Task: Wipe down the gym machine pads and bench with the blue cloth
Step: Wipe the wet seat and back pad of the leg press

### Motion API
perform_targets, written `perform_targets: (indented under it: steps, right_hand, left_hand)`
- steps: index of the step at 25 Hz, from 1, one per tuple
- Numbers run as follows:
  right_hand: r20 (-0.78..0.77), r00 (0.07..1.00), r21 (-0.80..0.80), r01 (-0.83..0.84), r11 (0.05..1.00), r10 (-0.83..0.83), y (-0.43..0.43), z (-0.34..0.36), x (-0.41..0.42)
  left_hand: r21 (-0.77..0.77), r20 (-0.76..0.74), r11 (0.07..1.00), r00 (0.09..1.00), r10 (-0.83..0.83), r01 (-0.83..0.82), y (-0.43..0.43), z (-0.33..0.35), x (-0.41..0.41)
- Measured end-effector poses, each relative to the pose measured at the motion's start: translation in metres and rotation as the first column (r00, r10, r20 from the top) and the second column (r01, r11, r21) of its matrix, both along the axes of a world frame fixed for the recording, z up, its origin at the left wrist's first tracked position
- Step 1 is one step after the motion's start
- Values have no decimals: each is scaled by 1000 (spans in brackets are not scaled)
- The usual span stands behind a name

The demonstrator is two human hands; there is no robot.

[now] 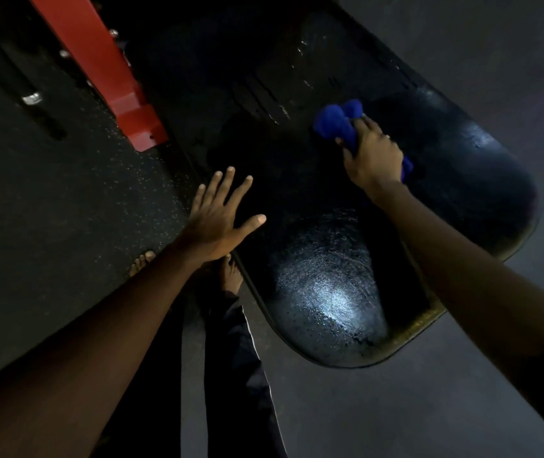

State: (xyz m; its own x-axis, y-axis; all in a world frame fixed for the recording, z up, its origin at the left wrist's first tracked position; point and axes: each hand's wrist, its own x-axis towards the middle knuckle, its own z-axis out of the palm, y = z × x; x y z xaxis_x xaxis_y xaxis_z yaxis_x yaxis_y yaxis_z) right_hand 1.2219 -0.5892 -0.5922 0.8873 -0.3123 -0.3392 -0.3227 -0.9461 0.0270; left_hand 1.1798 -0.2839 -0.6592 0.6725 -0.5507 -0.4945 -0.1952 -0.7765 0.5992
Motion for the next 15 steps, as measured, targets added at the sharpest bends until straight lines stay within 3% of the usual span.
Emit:
perform_targets:
  steps: [3, 6, 9, 11, 12, 15]
  right_hand:
    - [-46, 994, 54, -93, 994, 95, 35, 17, -40]
    - [-64, 952, 243, -277, 930, 300, 79, 70, -155]
    - [-33, 903, 253, -408, 877, 429, 45, 82, -181]
    - [33, 958, 69, -288, 955, 286, -11, 56, -130]
    - [71, 988, -26, -135, 990, 137, -42, 45, -95]
    - [52, 963, -132, 269, 954, -264, -112, 34, -14]
  left_hand:
    - [-5, -28, 1000, 1000, -3, 3, 0, 0, 1]
    - [39, -31, 999, 999, -29, 31, -1, 1, 3]
    - [24, -30, 1000, 1000, -10, 10, -1, 4, 1]
    - [4, -16, 1000, 1000, 9, -9, -2, 5, 0]
    - [0, -4, 1000, 1000, 15, -15, -3, 6, -1]
    - [-22, 47, 999, 998, 42, -41, -10, 8, -7]
